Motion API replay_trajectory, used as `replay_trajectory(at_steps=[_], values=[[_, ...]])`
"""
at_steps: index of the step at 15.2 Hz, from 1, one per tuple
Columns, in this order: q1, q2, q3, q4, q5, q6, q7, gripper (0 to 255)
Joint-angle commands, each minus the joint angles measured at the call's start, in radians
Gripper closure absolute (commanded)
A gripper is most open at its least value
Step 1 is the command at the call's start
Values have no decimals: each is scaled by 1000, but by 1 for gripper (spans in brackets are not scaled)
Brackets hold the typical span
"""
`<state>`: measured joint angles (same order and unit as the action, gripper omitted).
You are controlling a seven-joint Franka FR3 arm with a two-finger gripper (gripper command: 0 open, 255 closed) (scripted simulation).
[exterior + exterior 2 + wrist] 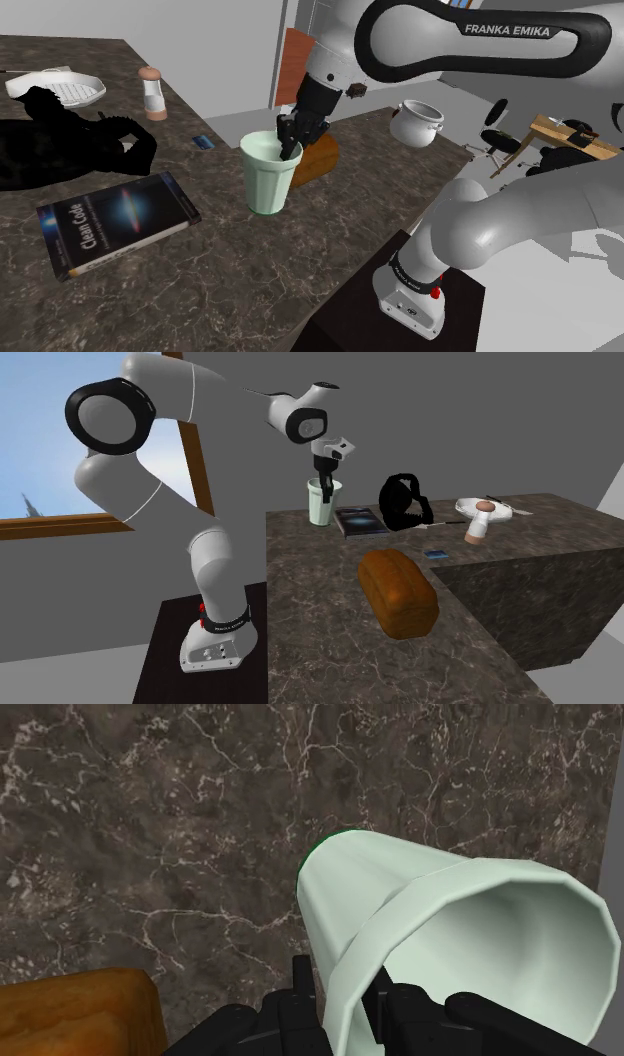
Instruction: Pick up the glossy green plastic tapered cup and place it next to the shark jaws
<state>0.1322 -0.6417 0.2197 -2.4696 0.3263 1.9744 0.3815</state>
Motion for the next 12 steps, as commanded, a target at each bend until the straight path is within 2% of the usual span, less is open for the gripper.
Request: replay_trajectory(at_steps=[1, 12], values=[[-1, -4, -3, 24, -4, -27, 6, 255], [-9, 3, -20, 175, -27, -169, 33, 255]])
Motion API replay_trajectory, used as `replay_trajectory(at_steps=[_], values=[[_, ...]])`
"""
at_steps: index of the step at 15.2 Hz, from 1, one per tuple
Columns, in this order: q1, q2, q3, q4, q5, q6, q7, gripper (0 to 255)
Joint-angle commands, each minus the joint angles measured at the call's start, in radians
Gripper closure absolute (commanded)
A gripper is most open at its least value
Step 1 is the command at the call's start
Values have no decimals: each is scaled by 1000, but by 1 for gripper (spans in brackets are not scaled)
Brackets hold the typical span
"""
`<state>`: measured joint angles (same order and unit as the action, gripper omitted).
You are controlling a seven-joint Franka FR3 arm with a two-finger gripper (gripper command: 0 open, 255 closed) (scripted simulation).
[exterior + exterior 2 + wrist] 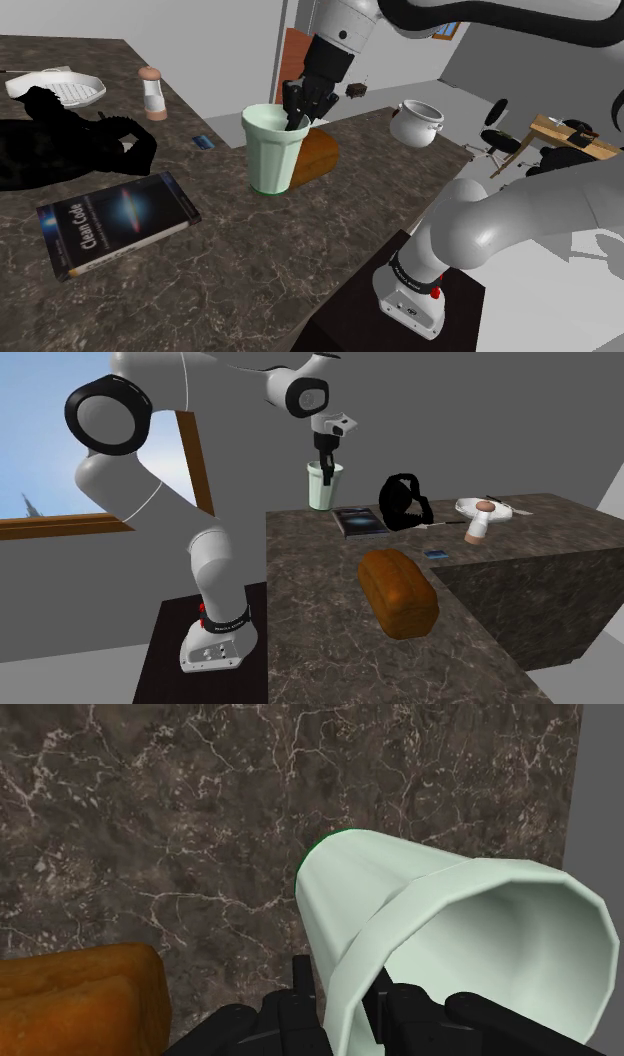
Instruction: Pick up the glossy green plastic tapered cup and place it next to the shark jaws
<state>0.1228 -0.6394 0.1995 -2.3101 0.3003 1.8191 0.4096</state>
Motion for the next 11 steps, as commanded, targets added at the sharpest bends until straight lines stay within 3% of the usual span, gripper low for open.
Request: replay_trajectory(at_steps=[1, 11], values=[[-1, 3, -2, 30, -3, -26, 7, 255], [-6, 33, -14, 186, -19, -150, 31, 255]])
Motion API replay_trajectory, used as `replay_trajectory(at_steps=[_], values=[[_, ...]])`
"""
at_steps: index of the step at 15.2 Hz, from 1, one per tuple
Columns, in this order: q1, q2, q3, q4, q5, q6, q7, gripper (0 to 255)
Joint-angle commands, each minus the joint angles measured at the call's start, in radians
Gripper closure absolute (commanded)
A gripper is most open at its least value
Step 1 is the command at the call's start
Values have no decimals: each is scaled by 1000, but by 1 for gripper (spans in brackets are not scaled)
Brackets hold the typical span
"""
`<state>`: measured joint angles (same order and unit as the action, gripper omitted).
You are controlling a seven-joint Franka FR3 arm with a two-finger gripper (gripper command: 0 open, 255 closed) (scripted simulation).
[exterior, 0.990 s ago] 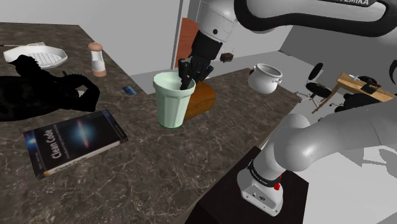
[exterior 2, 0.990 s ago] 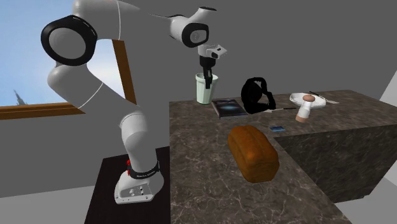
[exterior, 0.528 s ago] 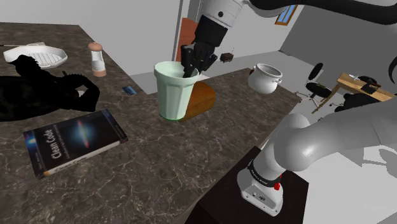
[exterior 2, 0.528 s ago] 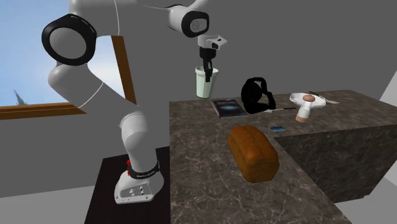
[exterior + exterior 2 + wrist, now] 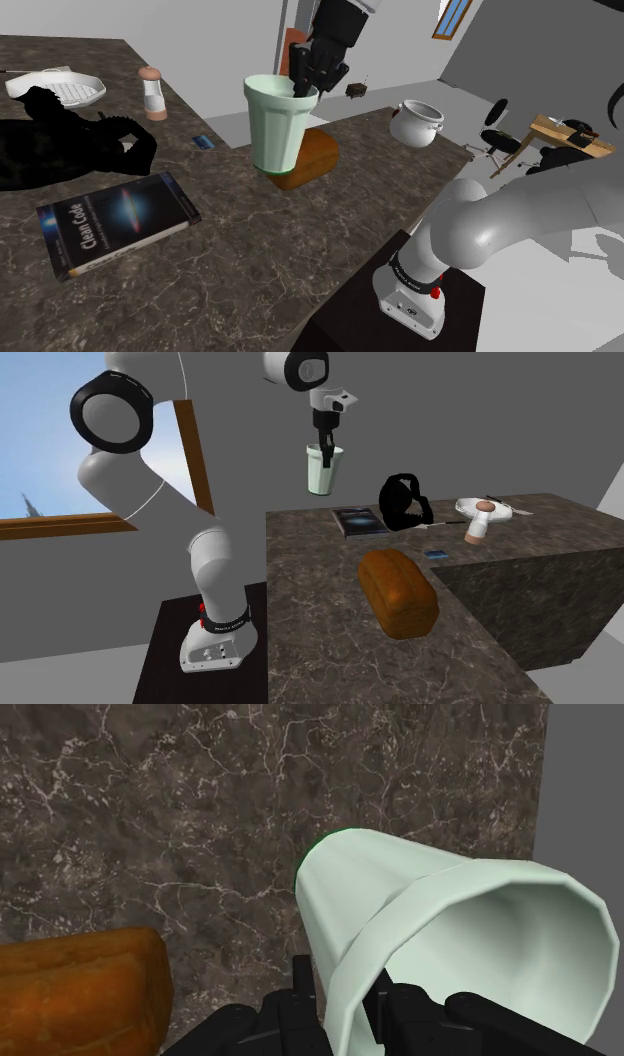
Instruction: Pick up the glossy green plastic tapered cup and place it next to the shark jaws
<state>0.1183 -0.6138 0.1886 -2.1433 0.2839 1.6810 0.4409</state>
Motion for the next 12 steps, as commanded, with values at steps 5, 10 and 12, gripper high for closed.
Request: replay_trajectory(at_steps=[5, 10, 12], values=[[-4, 29, -8, 98, -9, -69, 12, 255], [-27, 211, -18, 241, -39, -36, -18, 255], [-35, 287, -21, 308, -50, -31, -27, 255]])
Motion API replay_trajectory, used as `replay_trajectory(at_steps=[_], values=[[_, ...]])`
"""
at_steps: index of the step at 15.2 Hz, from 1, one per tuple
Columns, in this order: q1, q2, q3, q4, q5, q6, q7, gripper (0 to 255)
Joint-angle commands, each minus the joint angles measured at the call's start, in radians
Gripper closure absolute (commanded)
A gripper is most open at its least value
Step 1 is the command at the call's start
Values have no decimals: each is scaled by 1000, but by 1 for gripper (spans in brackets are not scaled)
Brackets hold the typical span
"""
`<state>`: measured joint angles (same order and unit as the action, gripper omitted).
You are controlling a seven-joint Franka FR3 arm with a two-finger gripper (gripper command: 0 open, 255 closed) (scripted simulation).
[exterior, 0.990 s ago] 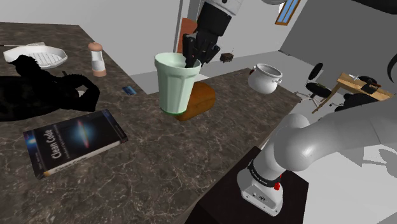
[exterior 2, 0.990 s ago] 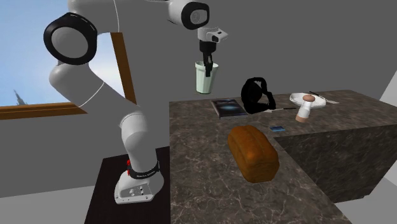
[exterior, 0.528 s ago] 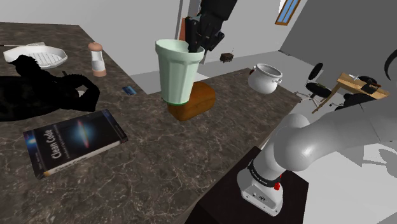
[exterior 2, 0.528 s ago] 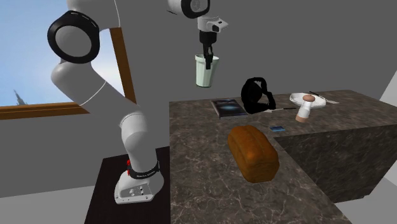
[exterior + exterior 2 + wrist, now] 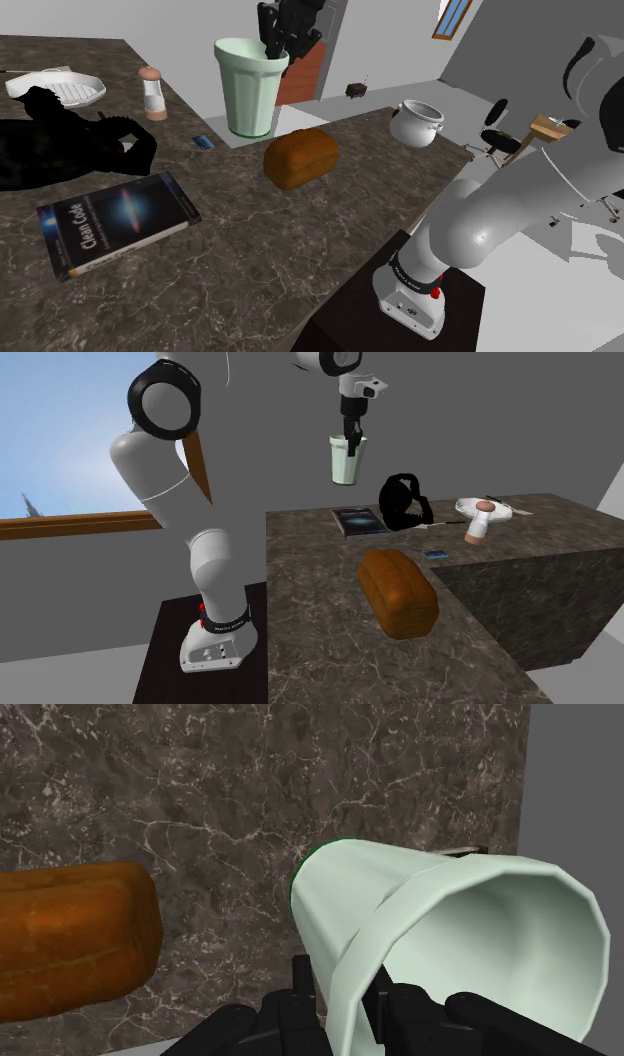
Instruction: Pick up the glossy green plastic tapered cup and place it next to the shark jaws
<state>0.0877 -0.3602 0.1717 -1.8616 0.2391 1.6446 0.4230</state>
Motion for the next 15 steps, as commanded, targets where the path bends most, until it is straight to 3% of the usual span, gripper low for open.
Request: replay_trajectory(at_steps=[1, 8, 13, 15], values=[[-8, 71, -6, 62, -12, 7, -12, 255], [-25, 355, -14, 369, -56, -23, -27, 255], [-24, 598, -18, 687, -91, -102, -26, 255], [-25, 581, -19, 634, -88, -67, -33, 255]])
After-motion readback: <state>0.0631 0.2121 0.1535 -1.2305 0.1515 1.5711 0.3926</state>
